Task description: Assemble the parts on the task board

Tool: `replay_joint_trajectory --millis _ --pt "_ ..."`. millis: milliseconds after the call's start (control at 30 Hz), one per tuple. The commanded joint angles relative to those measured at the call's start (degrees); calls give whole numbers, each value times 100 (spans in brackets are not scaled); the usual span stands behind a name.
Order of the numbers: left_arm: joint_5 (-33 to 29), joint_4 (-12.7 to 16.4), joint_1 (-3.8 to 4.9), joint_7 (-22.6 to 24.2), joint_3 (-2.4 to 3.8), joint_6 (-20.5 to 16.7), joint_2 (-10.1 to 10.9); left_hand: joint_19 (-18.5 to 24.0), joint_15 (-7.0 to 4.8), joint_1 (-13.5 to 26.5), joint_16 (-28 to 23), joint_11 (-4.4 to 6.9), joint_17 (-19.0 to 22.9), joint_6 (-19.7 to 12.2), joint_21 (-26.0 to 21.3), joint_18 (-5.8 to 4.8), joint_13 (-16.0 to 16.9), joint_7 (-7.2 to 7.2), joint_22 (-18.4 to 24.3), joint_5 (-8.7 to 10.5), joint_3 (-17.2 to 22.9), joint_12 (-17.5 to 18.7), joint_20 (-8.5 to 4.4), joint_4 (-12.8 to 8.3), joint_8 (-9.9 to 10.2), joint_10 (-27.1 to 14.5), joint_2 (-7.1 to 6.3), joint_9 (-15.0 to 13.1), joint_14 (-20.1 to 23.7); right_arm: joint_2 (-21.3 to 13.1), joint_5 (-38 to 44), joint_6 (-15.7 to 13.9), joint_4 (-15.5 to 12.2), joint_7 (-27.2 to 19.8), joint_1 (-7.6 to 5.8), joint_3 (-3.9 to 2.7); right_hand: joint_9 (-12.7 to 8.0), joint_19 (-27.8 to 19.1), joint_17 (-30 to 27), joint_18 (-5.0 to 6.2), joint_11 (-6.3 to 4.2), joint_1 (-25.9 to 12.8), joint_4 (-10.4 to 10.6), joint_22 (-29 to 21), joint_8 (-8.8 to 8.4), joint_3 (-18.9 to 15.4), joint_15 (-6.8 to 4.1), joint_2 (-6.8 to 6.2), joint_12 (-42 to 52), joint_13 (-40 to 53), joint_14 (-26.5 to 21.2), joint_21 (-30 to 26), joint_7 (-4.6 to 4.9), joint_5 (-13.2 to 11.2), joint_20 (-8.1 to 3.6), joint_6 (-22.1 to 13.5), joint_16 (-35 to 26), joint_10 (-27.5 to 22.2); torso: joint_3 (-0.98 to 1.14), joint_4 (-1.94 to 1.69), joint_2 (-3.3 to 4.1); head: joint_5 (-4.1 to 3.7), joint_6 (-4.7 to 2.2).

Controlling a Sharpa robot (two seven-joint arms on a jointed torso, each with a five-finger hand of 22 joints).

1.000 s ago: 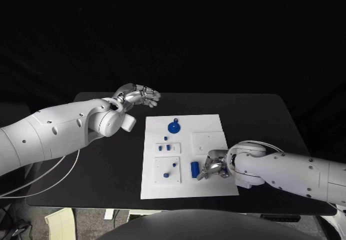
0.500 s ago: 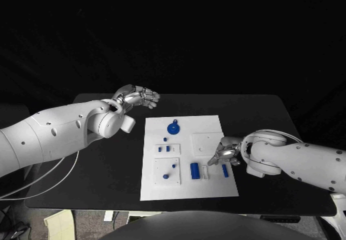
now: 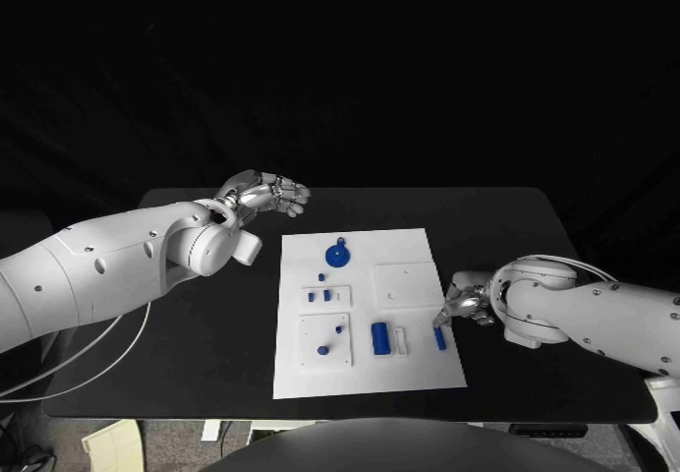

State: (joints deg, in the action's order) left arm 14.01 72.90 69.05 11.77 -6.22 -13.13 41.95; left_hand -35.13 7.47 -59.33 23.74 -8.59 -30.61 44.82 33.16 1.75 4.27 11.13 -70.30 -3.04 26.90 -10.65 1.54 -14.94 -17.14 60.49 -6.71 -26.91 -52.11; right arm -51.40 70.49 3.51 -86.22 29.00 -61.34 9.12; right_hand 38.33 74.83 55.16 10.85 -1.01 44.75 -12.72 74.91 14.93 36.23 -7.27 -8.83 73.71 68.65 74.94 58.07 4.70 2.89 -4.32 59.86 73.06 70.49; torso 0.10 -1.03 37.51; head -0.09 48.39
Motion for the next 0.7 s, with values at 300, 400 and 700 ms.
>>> replay_joint_trajectory --millis 300,400,700 --pt "3 21 4 60 3 45 0 -33 -8 40 -22 -25 -10 -23 -32 118 -8 1 -11 11 -2 28 11 31 -33 -3 -9 9 -45 63 568 66 55 321 180 107 29 9 12 415 -72 8 54 41 46 35 -35 -55 32 11 19 34 -13 -10 22 79 -8 122 -7 -12 4 -28 -1" --pt "3 22 4 59 3 44 6 -33 -8 41 -23 -24 -11 -23 -32 118 -8 1 -12 11 -3 28 11 31 -33 -3 -9 9 -45 112 638 30 112 315 235 108 31 8 13 415 -72 -6 70 42 45 36 -36 -65 29 9 19 35 -13 -9 26 79 -8 121 -5 -13 3 -31 1" --pt "2 26 4 55 3 50 18 -34 -8 46 -26 -24 -15 -22 -35 118 -8 1 -14 11 -4 28 12 35 -35 -2 -10 10 -46 291 749 -100 222 290 403 109 38 7 14 415 -73 -48 119 45 40 35 -38 -78 15 -1 18 38 -13 -9 35 75 -7 114 -9 -16 8 -29 22"
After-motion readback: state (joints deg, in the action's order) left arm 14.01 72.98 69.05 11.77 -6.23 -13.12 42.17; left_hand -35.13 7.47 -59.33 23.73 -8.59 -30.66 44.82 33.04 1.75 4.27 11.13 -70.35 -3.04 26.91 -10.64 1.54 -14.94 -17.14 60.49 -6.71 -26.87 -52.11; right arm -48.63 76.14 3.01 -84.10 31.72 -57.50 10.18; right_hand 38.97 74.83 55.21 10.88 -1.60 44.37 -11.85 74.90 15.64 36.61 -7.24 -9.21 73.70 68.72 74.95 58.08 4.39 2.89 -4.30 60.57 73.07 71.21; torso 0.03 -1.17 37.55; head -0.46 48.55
